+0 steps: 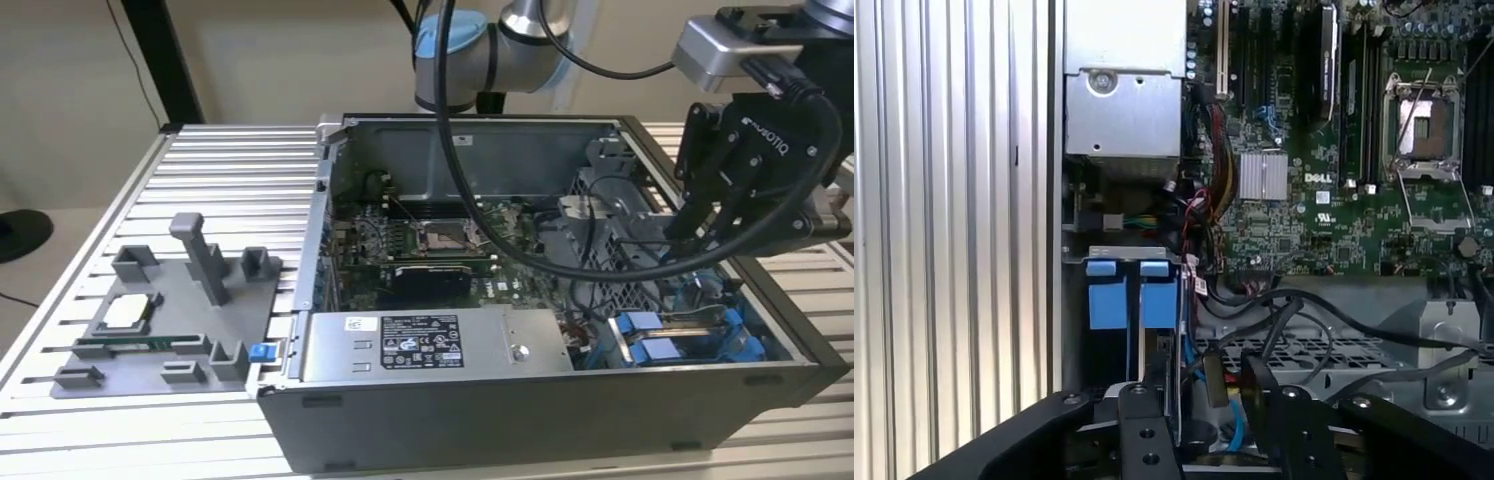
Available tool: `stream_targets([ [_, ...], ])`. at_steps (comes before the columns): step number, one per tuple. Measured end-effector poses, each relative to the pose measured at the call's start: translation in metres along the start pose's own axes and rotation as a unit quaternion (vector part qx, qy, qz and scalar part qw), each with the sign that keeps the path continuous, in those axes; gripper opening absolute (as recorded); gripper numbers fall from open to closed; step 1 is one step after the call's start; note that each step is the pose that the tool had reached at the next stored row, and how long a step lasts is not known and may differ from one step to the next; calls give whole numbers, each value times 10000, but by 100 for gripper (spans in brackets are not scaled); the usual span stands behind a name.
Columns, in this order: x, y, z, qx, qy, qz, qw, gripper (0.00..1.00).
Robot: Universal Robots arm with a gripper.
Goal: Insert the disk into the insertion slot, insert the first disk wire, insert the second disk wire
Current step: 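Insert the first disk wire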
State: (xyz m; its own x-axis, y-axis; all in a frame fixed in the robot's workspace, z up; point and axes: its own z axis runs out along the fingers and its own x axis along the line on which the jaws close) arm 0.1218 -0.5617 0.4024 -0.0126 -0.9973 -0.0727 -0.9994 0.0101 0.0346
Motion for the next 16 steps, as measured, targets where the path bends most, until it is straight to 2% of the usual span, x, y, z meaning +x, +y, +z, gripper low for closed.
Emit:
stream_targets([
  [7,0,-24,2,-7,-45,-89,9999,100],
  [16,1,-26,26,-10,-177,-123,9998,100],
])
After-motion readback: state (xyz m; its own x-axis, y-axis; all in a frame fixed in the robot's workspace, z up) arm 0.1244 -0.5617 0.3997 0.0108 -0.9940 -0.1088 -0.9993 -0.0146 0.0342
